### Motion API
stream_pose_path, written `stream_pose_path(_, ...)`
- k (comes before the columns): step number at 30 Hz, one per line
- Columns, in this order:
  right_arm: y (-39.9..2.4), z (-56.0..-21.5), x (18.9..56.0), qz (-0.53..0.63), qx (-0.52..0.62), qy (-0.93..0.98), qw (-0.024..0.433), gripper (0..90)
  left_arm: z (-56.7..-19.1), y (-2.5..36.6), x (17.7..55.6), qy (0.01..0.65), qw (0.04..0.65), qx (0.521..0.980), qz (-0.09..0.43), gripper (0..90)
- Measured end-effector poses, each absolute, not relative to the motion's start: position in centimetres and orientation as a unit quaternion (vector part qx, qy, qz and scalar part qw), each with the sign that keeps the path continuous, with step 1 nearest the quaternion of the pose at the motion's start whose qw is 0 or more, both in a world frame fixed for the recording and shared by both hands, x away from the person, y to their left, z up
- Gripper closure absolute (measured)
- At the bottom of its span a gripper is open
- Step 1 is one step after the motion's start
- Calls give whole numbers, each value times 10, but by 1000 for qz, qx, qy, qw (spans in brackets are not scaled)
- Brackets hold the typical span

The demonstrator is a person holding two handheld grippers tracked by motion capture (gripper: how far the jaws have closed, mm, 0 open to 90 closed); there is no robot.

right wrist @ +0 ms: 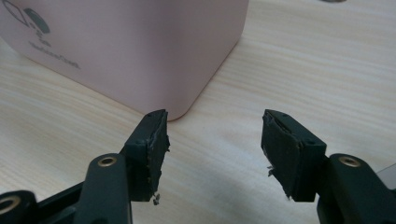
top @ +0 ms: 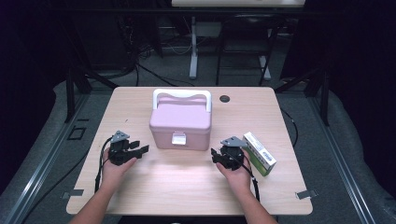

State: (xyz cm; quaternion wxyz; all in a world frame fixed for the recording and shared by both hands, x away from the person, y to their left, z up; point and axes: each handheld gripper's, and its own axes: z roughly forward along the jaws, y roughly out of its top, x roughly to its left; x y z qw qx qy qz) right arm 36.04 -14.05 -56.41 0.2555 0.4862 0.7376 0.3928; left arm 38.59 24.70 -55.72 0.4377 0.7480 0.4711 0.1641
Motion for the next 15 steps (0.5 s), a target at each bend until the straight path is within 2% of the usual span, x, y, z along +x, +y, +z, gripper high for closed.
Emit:
stream_pose_path(5, -139, -562, 367, 395, 483, 735, 264, 408, -557, 247, 395, 482, 421, 749, 173, 476)
stream_pose_path(9, -136, -560, 374, 400, 485, 729, 272, 436, -556, 248, 405, 497, 441, 728, 171, 511)
stream_pose_path(12, -135, -557, 381, 399, 491, 722, 280, 482, -557, 248, 414, 503, 433, 730, 163, 558)
stream_pose_path(13, -134, -556, 386, 401, 499, 716, 279, 518, -557, 247, 416, 502, 439, 727, 163, 605)
stream_pose_path(15, -134, -555, 388, 398, 503, 713, 282, 525, -555, 244, 419, 501, 441, 727, 161, 634)
